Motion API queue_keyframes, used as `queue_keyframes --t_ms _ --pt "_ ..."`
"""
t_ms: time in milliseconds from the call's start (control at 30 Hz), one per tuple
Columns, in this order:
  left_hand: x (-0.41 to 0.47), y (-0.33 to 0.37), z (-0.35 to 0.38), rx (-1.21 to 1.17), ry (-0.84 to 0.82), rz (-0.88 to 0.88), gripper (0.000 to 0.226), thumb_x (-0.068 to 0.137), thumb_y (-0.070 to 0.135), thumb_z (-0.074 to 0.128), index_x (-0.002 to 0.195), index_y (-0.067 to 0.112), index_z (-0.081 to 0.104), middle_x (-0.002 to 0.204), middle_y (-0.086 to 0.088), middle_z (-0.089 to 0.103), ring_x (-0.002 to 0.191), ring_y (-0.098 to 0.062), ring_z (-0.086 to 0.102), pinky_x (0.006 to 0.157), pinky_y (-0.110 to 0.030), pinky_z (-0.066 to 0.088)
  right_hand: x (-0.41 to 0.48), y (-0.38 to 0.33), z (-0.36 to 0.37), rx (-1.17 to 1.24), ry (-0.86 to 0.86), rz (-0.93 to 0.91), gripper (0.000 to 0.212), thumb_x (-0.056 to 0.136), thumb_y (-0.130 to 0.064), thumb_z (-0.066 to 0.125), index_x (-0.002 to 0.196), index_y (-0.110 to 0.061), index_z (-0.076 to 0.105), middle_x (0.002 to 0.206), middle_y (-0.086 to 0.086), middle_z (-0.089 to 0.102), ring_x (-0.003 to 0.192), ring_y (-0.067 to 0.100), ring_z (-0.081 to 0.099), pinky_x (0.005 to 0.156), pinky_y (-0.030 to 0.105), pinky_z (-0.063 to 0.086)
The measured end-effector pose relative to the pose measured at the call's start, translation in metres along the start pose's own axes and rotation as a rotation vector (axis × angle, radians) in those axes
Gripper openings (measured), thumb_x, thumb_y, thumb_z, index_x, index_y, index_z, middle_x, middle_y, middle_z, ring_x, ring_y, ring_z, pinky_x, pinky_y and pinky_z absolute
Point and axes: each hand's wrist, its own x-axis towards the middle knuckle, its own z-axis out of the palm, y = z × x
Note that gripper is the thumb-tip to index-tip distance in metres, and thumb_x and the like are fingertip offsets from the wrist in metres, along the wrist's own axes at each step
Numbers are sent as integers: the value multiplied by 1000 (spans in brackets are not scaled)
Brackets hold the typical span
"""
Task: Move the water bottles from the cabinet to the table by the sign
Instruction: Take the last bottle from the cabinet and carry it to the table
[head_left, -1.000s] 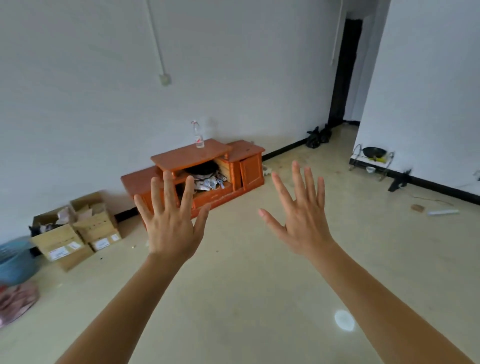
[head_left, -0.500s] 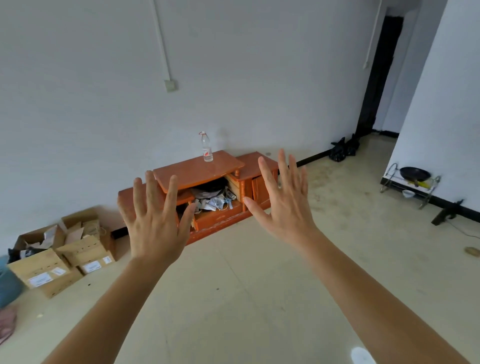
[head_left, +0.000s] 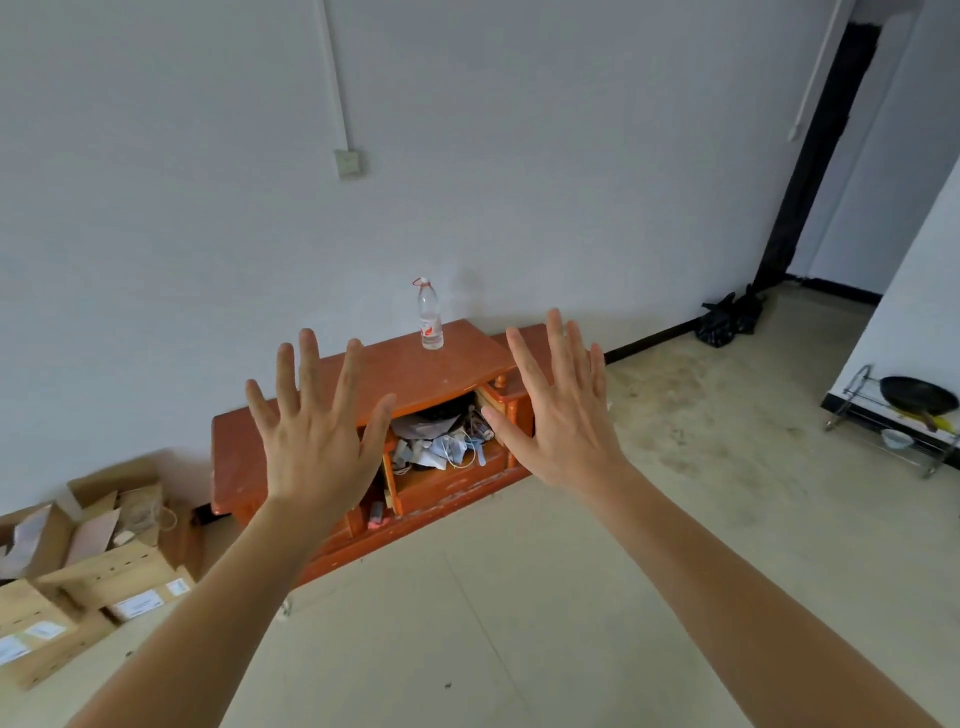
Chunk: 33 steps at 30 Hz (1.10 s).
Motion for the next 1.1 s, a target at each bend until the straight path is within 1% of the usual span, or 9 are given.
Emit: queue_keyframes --t_ms 200,300,533,700,800,900,967,1033,1100 --pt "123 -3 80 -31 -42 43 71 101 66 12 161 28 13 169 -16 3 156 -38 4 119 -68 10 96 42 73 -8 -25 70 86 98 -71 37 164 -32 -1 170 17 -9 157 36 -7 125 53 -3" --pt "184 -4 143 -24 -69 81 70 101 65 14 160 27 15 168 -17 6 155 -40 7 118 -68 12 152 76 128 3 -54 98 87 97 -71 39 163 -33 -3 170 17 -9 157 35 -8 125 52 -5" --pt "330 -5 283 44 -130 96 68 102 62 9 161 28 14 169 -15 4 155 -38 5 119 -69 11 281 163 263 53 -117 129 97 95 -72 45 161 -34 -15 167 15 -26 154 36 -21 124 60 -5" --pt "448 -7 361 111 -156 90 69 101 64 2 161 31 1 169 -13 -7 156 -36 -4 121 -67 4 404 217 336 44 -208 108 99 94 -74 42 158 -35 -24 162 15 -36 152 40 -25 122 59 -11" --pt "501 -18 405 147 -185 101 72 99 64 14 160 30 -5 169 -13 -10 156 -37 -6 121 -67 4 466 236 382 71 -306 123 105 93 -73 46 155 -35 -31 158 14 -43 150 40 -30 121 60 -12" --pt "540 -41 451 185 -211 115 77 98 62 29 161 27 1 169 -15 -7 155 -39 -1 119 -70 10 513 245 431 94 -408 117 109 92 -72 49 152 -36 -35 155 12 -49 148 39 -34 122 61 -12" --pt "569 -58 486 192 -240 93 79 97 63 28 161 27 1 169 -16 -7 155 -39 1 119 -70 12 548 252 471 93 -456 102 109 92 -72 49 152 -35 -35 153 11 -51 147 39 -36 122 60 -12" --pt "595 -71 518 199 -261 93 79 95 64 21 161 28 -4 168 -15 -10 155 -39 -3 119 -69 10 577 257 504 80 -480 97 109 92 -72 49 152 -35 -35 153 11 -51 147 39 -36 121 59 -14" --pt "624 -84 552 198 -293 102 81 96 65 22 160 29 -10 168 -14 -15 155 -38 -6 120 -68 8 605 260 539 79 -510 116 110 92 -72 50 152 -35 -35 153 11 -52 147 39 -36 120 58 -15"
